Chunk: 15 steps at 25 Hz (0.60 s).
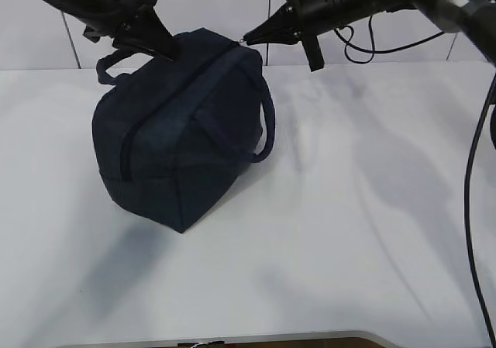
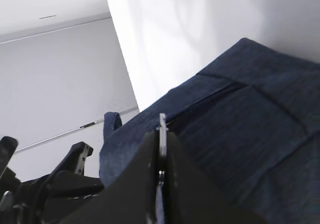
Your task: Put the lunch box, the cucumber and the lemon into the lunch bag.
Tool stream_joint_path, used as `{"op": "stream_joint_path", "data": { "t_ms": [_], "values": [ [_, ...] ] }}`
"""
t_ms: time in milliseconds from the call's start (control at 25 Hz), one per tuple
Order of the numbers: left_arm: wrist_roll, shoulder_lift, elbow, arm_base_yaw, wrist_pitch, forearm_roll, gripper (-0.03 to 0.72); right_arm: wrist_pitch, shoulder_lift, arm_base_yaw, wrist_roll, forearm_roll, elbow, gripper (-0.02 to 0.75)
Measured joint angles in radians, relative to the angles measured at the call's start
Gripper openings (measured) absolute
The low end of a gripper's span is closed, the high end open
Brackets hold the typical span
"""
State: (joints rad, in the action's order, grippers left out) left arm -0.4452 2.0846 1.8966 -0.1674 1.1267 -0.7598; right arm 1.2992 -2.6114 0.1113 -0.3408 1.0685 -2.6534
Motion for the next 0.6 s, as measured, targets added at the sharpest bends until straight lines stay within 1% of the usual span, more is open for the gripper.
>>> {"op": "stream_joint_path", "data": {
  "t_ms": [200,320,600],
  "values": [
    [-0.002,0.0,0.0,-0.002,0.008,0.024,-0.009,-0.004,-0.038,-0.004,0.033,0.007,-0.002,0.005],
    [-0.017,0.0,0.0,-0.002,0.008,0.03,-0.009,-0.008,-0.052,-0.004,0.091,0.003,-0.002,0.005],
    [-0.033,0.0,0.0,-0.004,-0.007,0.035,-0.009,-0.019,-0.052,-0.004,0.271,-0.111,-0.007,0.005]
  ]
}}
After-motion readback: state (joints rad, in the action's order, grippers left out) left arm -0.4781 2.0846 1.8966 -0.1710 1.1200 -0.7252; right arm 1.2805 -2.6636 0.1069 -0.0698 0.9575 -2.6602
